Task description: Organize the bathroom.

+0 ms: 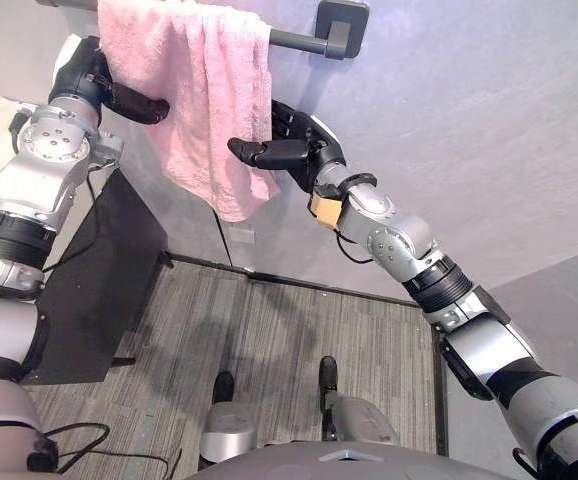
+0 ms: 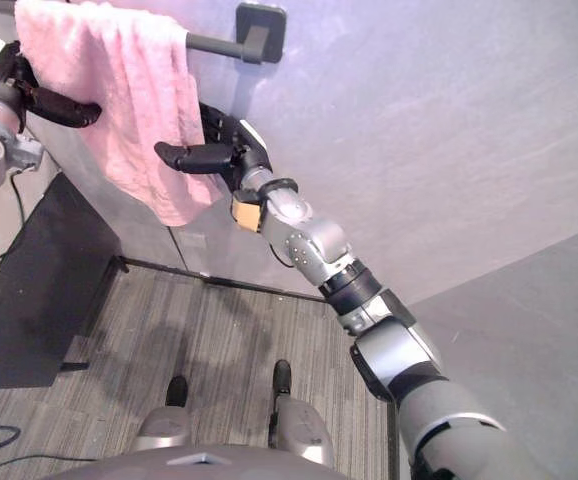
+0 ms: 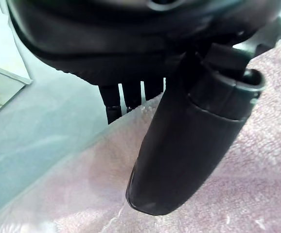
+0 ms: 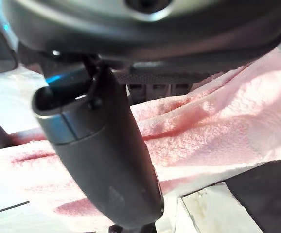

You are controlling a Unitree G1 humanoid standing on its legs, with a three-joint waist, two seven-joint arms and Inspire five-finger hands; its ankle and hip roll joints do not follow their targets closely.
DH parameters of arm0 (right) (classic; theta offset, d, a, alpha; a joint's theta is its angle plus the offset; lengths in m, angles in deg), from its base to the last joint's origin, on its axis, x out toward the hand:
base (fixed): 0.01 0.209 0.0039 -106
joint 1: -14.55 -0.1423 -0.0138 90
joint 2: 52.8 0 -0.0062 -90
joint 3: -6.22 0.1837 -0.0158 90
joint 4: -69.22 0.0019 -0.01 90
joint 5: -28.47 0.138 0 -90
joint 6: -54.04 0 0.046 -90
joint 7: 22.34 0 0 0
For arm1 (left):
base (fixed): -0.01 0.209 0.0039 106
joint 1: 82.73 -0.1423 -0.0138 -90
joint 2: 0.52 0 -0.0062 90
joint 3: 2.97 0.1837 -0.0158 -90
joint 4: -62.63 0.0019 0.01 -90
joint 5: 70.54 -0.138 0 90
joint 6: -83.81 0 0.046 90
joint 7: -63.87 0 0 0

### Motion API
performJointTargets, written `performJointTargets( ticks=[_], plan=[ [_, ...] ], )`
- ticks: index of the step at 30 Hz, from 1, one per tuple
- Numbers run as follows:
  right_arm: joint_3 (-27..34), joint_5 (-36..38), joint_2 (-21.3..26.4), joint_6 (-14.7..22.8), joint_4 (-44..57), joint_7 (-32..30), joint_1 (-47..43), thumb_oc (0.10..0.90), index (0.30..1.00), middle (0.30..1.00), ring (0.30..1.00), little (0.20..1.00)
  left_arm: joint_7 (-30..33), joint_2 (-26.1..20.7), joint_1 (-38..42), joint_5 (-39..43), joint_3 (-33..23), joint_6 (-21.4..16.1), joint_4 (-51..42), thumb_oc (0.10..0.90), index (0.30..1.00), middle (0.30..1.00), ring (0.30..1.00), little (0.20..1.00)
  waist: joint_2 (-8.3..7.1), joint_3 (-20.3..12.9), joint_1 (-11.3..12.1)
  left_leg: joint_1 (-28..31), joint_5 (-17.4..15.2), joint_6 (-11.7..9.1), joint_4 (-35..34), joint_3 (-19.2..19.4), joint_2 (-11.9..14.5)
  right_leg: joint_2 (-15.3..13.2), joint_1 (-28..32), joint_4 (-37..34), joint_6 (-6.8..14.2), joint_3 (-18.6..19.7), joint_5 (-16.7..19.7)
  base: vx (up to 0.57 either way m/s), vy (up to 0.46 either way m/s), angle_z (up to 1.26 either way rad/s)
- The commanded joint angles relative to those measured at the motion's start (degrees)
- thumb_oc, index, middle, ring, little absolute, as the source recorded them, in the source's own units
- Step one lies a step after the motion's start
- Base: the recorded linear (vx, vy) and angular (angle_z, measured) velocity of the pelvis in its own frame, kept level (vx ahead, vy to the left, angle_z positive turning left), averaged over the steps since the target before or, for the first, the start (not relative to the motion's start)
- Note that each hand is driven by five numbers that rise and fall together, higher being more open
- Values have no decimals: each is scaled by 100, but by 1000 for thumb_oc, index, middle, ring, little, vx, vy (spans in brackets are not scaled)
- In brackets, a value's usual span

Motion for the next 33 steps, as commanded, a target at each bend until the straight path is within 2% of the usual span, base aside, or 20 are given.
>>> performJointTargets(
  ticks=[1,7,21,25,26,28,33],
  plan=[
    [-310,12,-308,431,-295,-65,-394,400,300,300,300,300,112,552,1233,240,246,-1350,-231,400,300,300,300,300,493,-1742,-400,97,-134,290,185,563,6,-370,345,137,174,93,-570,0,0,0],
    [-310,3,-330,452,-311,-131,-409,400,300,300,300,300,19,614,1190,279,264,-1361,-215,400,300,300,300,300,488,-1712,-398,74,-141,285,205,545,7,-373,343,124,177,106,-563,0,0,0],
    [-222,-49,-368,368,-251,-259,-431,400,300,300,300,300,0,781,910,158,64,-1027,-399,400,300,300,300,300,473,-1666,-382,20,-154,300,255,509,-17,-376,318,134,166,125,-554,0,0,0],
    [-211,-112,-364,376,-250,-287,-390,400,300,300,300,300,205,816,740,228,-96,-715,-429,400,300,300,300,300,459,-1655,-357,18,-159,305,270,502,-23,-381,330,129,159,109,-554,0,0,0],
    [-212,-153,-378,378,-255,-331,-393,400,300,300,300,300,429,863,618,237,-216,-448,-372,400,300,300,300,300,452,-1650,-340,16,-160,302,276,496,-23,-381,335,123,156,93,-553,0,0,0],
    [-203,-195,-404,380,-270,-394,-393,400,300,300,300,300,756,949,457,288,-384,-280,-209,400,300,300,300,300,441,-1634,-320,8,-166,308,297,484,-24,-384,339,129,145,76,-559,0,0,0],
    [-197,-289,-470,296,-235,-576,-411,400,300,300,300,300,1196,1077,3,217,-880,-224,73,400,300,300,300,300,412,-1606,-282,-28,-168,305,323,467,-17,-395,316,135,133,44,-563,0,0,0]
  ],
)
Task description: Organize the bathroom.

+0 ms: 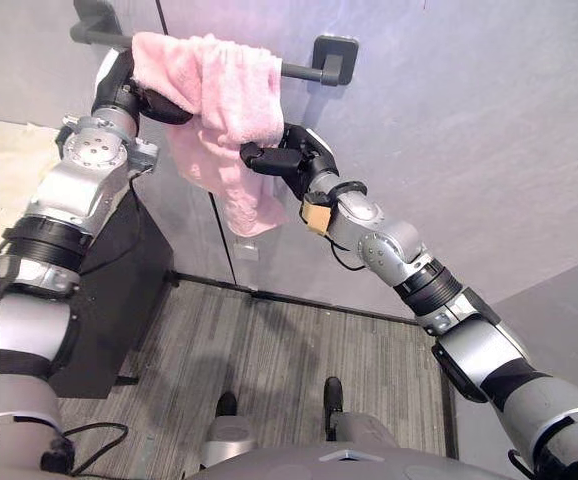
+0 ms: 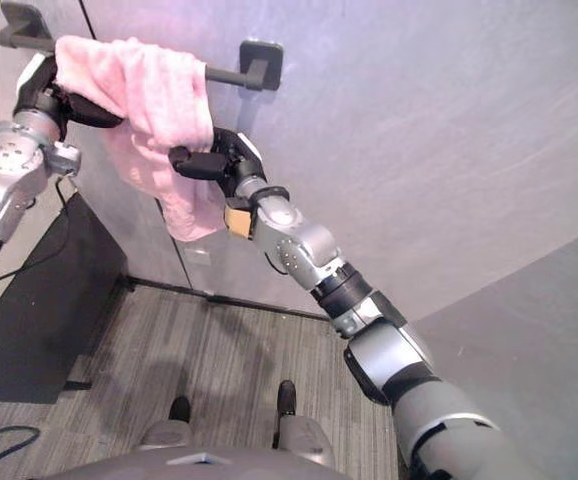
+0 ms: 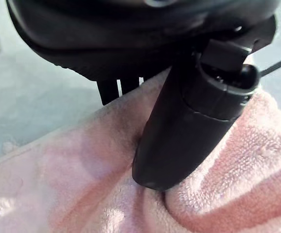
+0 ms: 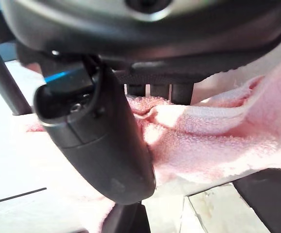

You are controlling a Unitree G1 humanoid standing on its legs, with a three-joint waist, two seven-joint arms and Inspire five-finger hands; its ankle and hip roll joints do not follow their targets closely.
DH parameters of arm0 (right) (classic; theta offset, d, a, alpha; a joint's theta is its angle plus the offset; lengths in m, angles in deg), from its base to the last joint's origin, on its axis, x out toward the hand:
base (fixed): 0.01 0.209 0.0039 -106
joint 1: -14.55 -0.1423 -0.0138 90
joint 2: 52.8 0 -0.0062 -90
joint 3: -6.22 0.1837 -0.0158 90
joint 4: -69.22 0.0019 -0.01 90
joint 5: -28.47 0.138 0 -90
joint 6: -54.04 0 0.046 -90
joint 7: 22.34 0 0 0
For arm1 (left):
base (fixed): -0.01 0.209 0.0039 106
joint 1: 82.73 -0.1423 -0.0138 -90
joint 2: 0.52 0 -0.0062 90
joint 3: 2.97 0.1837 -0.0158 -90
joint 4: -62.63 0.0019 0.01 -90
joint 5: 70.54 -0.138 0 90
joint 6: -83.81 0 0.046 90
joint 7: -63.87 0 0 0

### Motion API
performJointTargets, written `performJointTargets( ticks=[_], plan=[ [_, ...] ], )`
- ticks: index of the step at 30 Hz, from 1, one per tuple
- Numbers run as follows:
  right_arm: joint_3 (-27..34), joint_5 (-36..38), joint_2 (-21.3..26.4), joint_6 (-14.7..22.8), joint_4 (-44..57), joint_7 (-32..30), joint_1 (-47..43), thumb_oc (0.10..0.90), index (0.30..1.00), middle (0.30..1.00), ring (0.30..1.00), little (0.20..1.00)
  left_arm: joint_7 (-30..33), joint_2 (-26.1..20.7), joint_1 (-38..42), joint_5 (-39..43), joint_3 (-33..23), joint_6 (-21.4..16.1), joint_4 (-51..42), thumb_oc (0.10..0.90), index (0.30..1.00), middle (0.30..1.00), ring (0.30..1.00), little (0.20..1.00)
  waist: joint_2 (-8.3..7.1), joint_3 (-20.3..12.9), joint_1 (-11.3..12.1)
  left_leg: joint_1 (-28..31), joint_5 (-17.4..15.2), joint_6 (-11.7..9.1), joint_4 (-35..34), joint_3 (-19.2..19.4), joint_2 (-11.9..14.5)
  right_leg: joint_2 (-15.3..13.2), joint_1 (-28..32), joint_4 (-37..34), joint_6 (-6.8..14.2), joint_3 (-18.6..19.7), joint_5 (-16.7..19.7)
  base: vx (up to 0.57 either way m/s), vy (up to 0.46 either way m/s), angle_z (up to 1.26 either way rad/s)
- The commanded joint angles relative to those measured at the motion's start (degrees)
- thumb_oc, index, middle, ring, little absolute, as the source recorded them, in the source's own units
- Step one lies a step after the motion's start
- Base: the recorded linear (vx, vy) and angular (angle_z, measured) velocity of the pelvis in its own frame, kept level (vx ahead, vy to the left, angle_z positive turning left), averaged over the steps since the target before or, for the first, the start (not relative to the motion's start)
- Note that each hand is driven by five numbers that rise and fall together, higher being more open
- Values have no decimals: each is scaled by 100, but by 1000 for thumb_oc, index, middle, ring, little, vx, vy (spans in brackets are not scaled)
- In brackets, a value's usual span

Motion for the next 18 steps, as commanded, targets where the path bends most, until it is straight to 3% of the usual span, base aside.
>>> performJointTargets(
  ticks=[1,12,18],
  plan=[
    [-13,-220,-247,375,-21,-124,-440,400,300,300,300,300,576,154,294,25,-486,-475,296,400,300,300,300,300,313,-992,-221,-10,-147,268,330,479,44,-337,313,164,147,42,-552,0,0,0],
    [115,-271,-132,264,-45,-174,-408,400,300,300,300,300,781,283,-349,-208,-986,-417,80,400,300,300,300,300,270,-903,-158,-49,-175,276,387,442,41,-352,289,199,131,22,-560,0,0,0],
    [123,-305,-125,248,-172,-245,-383,400,300,300,300,300,1354,408,-511,-121,-1157,-326,85,400,300,300,300,300,261,-860,-128,-69,-185,279,445,388,27,-344,309,204,108,10,-564,0,0,0]
  ],
)
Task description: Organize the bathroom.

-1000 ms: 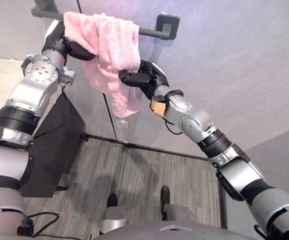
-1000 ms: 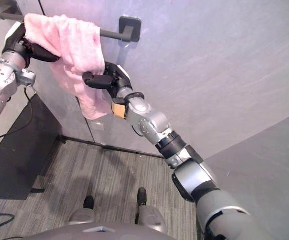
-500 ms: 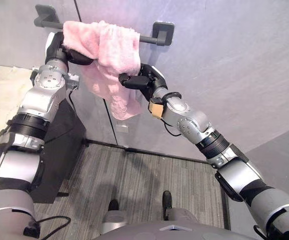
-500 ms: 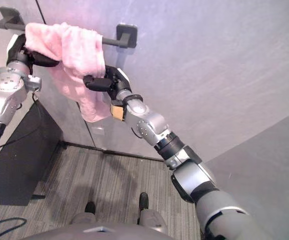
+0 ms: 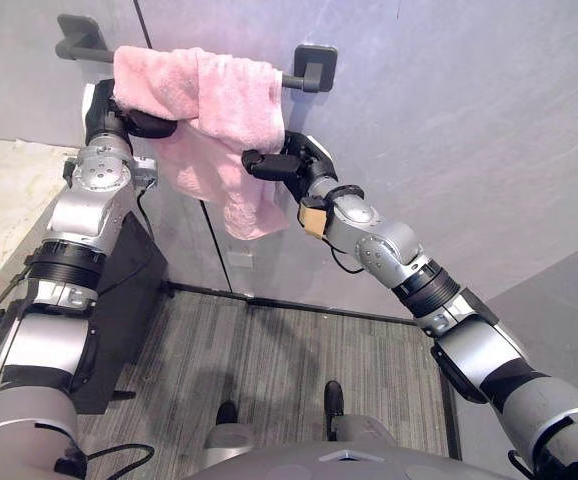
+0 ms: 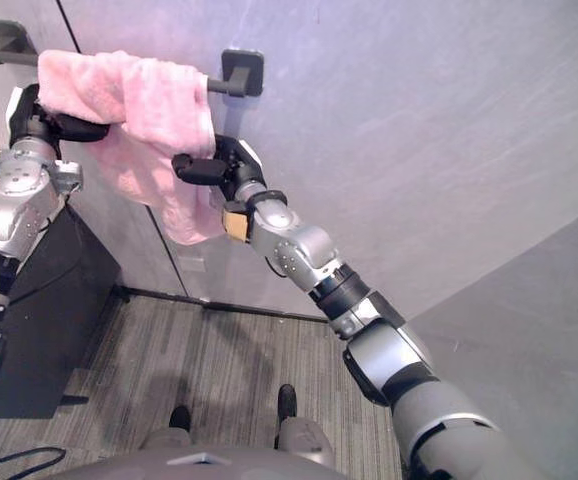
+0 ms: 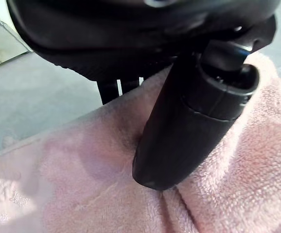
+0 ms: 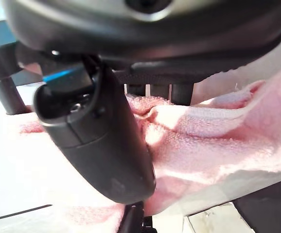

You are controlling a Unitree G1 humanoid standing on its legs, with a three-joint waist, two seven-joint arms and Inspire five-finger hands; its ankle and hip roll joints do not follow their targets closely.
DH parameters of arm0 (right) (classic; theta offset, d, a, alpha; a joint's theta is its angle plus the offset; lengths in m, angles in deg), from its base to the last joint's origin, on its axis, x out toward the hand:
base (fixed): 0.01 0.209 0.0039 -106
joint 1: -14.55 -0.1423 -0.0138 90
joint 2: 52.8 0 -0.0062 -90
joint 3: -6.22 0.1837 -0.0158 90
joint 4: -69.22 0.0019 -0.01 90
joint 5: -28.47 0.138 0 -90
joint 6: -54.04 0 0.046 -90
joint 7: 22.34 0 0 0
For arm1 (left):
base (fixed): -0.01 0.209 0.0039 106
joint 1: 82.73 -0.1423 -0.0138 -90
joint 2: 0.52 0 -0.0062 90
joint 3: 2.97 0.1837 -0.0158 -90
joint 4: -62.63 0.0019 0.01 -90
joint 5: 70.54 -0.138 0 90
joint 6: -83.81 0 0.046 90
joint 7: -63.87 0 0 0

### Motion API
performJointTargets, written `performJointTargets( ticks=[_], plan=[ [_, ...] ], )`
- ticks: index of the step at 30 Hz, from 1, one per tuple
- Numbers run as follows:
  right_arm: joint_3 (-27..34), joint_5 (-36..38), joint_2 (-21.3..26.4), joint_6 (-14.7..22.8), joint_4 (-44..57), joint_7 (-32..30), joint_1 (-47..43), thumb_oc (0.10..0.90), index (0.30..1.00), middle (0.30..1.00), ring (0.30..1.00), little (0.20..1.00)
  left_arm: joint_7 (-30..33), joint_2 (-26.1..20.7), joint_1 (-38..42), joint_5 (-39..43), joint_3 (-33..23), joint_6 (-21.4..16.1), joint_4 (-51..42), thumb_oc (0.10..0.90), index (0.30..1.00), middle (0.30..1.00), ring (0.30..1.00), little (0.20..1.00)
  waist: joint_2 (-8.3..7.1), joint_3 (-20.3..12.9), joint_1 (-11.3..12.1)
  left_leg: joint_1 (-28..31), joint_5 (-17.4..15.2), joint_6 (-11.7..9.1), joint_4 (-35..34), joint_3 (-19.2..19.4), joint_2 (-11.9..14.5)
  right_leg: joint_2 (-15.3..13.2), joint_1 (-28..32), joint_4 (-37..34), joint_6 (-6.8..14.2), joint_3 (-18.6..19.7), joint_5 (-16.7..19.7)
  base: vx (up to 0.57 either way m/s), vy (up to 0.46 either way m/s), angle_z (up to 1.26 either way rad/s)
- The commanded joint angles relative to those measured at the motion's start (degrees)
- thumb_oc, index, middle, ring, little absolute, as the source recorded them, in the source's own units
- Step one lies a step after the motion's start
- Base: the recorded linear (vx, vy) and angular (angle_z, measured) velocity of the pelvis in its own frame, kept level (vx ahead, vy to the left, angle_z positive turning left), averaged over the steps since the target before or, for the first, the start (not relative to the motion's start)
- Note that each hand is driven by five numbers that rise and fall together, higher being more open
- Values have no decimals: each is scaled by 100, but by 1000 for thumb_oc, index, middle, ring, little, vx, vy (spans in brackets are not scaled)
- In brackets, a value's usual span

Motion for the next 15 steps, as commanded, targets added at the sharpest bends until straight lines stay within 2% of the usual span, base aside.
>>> performJointTargets(
  ticks=[1,6,10,15],
  plan=[
    [153,-265,-154,434,-170,-19,-383,400,300,300,300,300,720,3,-79,-103,-526,-406,135,400,300,300,300,300,251,-805,40,-77,-185,278,449,372,24,-354,310,213,102,4,-566,0,0,0],
    [155,-351,-208,388,-148,-199,-360,400,300,300,300,300,1274,178,-335,-179,-796,-545,102,400,300,300,300,300,232,-767,80,-96,-192,284,450,347,14,-375,295,218,104,-33,-563,0,0,0],
    [203,-369,-217,376,-154,-271,-339,400,300,300,300,300,1320,283,-644,-237,-1044,-631,63,400,300,300,300,300,218,-717,117,-119,-200,280,477,320,9,-394,283,241,102,-46,-565,0,0,0],
    [237,-378,-189,331,-115,-297,-338,400,300,300,300,300,1208,407,-1000,-378,-1216,-534,-133,400,300,300,300,300,191,-696,149,-116,-190,280,473,296,16,-387,290,235,99,-48,-559,0,0,0]
  ],
)
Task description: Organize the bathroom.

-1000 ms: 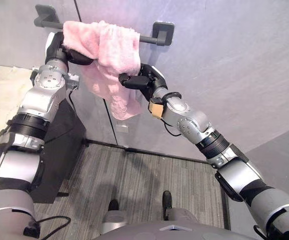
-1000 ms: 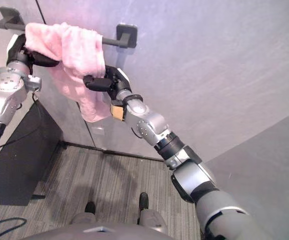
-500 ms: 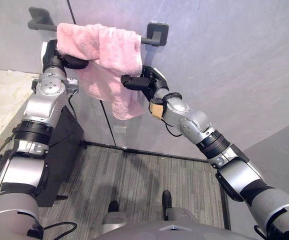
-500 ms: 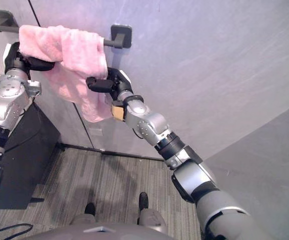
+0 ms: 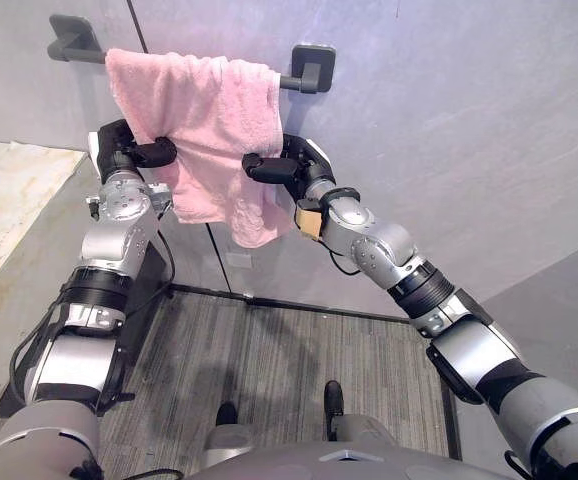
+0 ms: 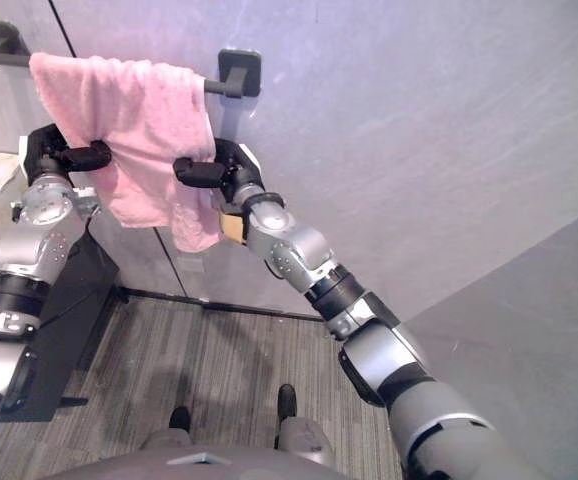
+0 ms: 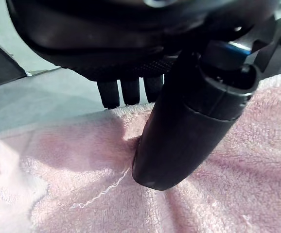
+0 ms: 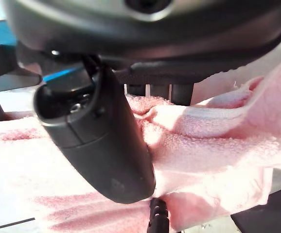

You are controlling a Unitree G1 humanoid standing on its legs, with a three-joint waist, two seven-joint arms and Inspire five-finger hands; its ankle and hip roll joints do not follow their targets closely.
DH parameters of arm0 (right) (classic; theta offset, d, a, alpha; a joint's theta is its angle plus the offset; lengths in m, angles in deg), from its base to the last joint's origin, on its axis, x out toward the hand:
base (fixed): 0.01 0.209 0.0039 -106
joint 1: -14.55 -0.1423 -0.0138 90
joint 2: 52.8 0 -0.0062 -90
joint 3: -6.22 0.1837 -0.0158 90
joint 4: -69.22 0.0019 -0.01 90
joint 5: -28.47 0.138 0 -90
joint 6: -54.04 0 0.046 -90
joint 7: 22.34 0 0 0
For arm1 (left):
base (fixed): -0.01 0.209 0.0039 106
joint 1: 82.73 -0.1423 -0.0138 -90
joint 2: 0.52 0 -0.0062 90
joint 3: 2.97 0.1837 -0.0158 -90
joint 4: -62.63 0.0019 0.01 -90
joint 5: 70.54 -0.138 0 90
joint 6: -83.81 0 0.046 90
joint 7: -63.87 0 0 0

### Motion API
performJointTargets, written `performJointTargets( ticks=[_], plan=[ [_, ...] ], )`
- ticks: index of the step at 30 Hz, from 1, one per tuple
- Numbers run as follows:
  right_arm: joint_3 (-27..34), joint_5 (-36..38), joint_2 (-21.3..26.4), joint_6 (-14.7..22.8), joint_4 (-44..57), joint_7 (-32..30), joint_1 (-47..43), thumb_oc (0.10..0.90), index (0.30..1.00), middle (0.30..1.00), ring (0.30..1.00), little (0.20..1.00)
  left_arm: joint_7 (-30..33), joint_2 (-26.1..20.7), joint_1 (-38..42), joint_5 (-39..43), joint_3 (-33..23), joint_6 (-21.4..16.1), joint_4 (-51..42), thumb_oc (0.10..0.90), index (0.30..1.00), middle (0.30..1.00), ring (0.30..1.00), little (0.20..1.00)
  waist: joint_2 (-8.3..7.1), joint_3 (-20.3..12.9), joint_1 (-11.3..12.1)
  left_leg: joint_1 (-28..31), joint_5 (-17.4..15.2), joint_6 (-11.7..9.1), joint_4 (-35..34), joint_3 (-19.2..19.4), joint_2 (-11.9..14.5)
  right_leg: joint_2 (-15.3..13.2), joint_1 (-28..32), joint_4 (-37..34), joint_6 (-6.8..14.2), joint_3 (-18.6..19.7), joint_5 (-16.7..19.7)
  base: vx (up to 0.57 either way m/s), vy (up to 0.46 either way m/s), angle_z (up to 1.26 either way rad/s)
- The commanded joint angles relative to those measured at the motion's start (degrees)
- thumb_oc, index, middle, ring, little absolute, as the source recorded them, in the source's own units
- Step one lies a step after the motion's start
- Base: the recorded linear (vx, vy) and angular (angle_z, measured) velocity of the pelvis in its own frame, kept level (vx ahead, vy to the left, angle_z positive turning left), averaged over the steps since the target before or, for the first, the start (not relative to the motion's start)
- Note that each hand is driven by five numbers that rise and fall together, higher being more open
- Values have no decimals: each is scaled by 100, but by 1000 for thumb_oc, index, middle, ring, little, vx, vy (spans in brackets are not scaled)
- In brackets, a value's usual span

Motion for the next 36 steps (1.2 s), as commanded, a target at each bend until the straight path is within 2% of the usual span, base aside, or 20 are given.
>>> performJointTargets(
  ticks=[1,12,20,21,22,26,36],
  plan=[
    [238,-205,-2,388,-22,-54,-344,400,300,300,300,300,332,-422,-168,-396,-417,-421,64,400,300,300,300,300,160,-700,165,-121,-196,297,462,299,22,-409,284,233,83,-15,-568,0,0,0],
    [301,-188,107,306,-52,-104,-277,400,300,300,300,300,416,-431,-279,-483,-476,-403,10,400,300,300,300,300,161,-662,153,-104,-179,307,452,296,20,-397,289,261,69,-12,-574,0,0,0],
    [353,-218,192,188,-107,-226,-219,400,300,300,300,300,215,-550,-365,-513,-565,-360,-24,400,300,300,300,300,175,-647,165,-108,-169,293,457,288,30,-396,295,276,60,-23,-584,0,-1,-1],
    [372,-282,223,182,-134,-192,-230,717,775,775,775,775,139,-562,-376,-507,-545,-376,-15,400,300,300,300,300,182,-641,162,-116,-168,292,460,280,31,-393,288,277,56,-17,-584,0,0,0],
    [376,-296,227,177,-134,-190,-231,800,900,900,900,900,116,-561,-379,-519,-543,-377,-14,400,300,300,300,300,182,-640,161,-120,-170,292,462,279,30,-392,287,275,55,-14,-584,0,0,0],
    [386,-472,275,90,-98,-49,-253,800,900,900,900,900,3,-537,-418,-514,-529,-356,-122,400,300,300,300,300,184,-620,155,-124,-169,288,467,287,34,-392,283,272,58,0,-577,0,0,0],
    [321,-442,252,167,-87,54,-269,800,900,900,900,900,-130,-490,-353,-512,-436,-332,-199,400,300,300,300,300,194,-571,128,-147,-149,295,448,291,33,-385,233,302,57,63,-576,0,0,0]
  ],
)
